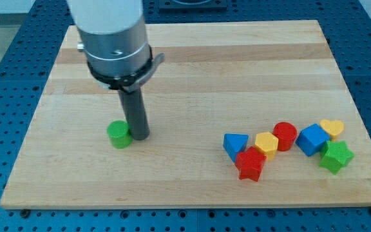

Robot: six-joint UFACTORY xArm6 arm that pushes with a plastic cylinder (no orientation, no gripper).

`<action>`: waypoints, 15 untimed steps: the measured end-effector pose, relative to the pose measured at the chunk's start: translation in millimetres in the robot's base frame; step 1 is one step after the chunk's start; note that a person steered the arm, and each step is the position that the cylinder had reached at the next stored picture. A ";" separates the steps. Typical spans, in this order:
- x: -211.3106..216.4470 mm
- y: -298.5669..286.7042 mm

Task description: Push the green circle upwards

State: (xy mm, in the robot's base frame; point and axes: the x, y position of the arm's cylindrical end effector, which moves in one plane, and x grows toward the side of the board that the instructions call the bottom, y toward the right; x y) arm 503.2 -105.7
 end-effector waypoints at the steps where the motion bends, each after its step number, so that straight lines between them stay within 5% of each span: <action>1: 27.1 8.0; 3: 49.9 -0.1; 5: -0.4 -57.3; 6: -48.7 -57.3; 9: -84.5 -59.2; 13: -69.3 -25.1; 15: -102.5 -15.6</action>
State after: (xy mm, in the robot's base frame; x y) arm 400.7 -121.3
